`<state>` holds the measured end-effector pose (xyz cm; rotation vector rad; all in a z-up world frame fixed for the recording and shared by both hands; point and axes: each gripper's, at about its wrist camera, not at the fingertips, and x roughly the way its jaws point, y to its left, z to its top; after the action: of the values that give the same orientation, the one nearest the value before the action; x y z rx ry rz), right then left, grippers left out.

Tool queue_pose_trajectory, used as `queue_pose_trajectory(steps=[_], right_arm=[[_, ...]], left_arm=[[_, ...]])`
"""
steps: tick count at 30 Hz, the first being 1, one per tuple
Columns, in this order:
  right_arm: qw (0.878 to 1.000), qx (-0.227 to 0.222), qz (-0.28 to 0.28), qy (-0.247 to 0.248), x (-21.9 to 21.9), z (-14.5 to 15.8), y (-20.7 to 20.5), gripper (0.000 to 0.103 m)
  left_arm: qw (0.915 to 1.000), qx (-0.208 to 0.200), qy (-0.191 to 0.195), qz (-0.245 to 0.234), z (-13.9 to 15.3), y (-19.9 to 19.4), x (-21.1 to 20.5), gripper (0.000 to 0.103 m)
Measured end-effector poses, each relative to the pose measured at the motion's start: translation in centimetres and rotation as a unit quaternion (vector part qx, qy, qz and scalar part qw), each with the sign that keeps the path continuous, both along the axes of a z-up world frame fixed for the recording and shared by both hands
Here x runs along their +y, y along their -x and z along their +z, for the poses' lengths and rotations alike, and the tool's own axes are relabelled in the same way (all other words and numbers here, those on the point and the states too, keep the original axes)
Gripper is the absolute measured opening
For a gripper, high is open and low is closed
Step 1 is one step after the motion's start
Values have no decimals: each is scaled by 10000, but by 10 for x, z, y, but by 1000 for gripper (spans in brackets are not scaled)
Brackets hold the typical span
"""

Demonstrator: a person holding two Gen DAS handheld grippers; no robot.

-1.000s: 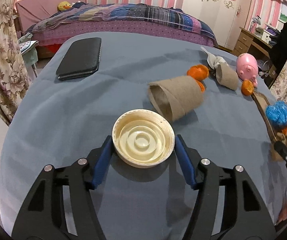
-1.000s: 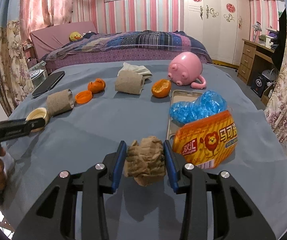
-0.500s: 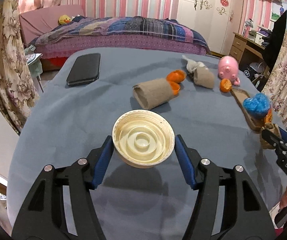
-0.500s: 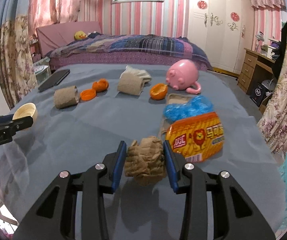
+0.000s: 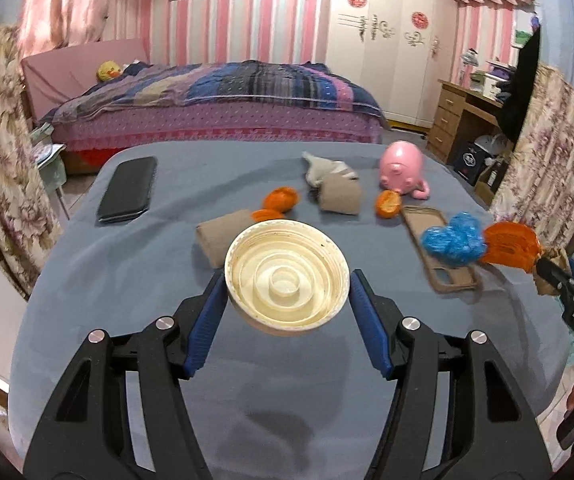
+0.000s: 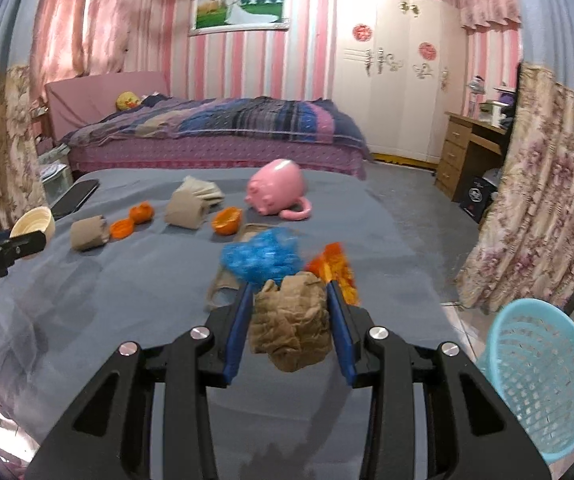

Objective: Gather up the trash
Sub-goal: 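Carry the paper ball in the right tool while the left tool carries the cap to the basket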

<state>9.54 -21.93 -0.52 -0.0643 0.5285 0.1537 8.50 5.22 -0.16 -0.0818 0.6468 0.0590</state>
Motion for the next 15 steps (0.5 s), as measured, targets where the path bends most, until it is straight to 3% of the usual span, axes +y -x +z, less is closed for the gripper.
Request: queue_pose_trajectory(steps=[8,15], right_arm=[[9982,-159,-565,-135,-71,6,6,38],[9915,-232,-1277,-111,-141,9,17,38]], left_arm=[[9991,-141,-18,-405,10,-8,-55,61],[9943,-241,49,-1035,11,-21,-126,61]])
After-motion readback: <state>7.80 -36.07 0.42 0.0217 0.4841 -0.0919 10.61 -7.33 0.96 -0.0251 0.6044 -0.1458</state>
